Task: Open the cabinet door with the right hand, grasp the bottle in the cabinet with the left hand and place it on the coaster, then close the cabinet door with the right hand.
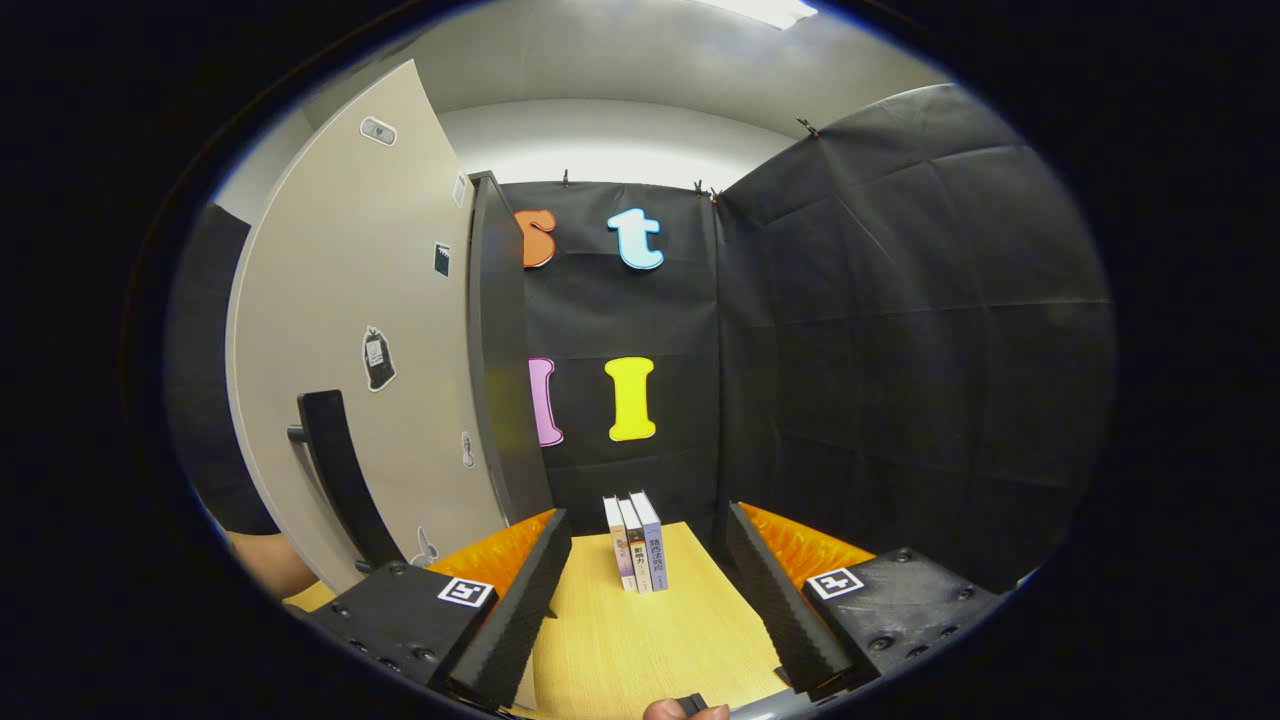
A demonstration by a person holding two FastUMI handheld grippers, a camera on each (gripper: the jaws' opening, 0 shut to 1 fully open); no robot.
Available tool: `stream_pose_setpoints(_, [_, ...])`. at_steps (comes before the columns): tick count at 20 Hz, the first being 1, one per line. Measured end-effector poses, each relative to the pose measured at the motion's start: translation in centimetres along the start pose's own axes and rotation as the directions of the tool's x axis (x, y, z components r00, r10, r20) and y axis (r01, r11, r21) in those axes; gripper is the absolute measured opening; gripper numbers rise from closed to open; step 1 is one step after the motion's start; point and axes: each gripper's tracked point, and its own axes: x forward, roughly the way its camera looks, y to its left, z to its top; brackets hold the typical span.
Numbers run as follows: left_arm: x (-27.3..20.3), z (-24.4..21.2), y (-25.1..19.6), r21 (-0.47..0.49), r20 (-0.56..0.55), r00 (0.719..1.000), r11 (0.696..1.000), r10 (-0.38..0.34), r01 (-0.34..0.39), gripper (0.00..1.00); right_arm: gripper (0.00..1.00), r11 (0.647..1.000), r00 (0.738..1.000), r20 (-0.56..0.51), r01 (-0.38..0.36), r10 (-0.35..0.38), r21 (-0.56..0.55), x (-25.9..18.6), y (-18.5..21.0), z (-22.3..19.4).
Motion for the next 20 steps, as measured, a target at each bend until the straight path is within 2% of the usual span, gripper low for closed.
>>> stream_pose_setpoints(11, [-12.2, 0.3, 9.8, -0.012, 0.020, 0.999, 0.999, 0.035, -0.035, 0.69, 0.98, 0.999, 0.999, 0.029, -0.043, 0.044, -0.024, -1.9, 4.7, 0.7])
stream_pose_setpoints(14, [-15.3, -1.4, 12.9, -0.001, 0.026, 0.998, 0.998, 0.063, -0.063, 0.69, 0.98, 0.999, 0.999, 0.030, -0.031, 0.032, -0.026, -2.5, 5.4, 0.6])
stream_pose_setpoints(20, [-20.7, -7.5, 16.6, -0.022, 0.016, 0.998, 0.998, 0.057, -0.057, 0.69, 0.98, 1.000, 0.998, 0.053, 0.022, -0.021, -0.011, -3.1, 5.7, 1.4])
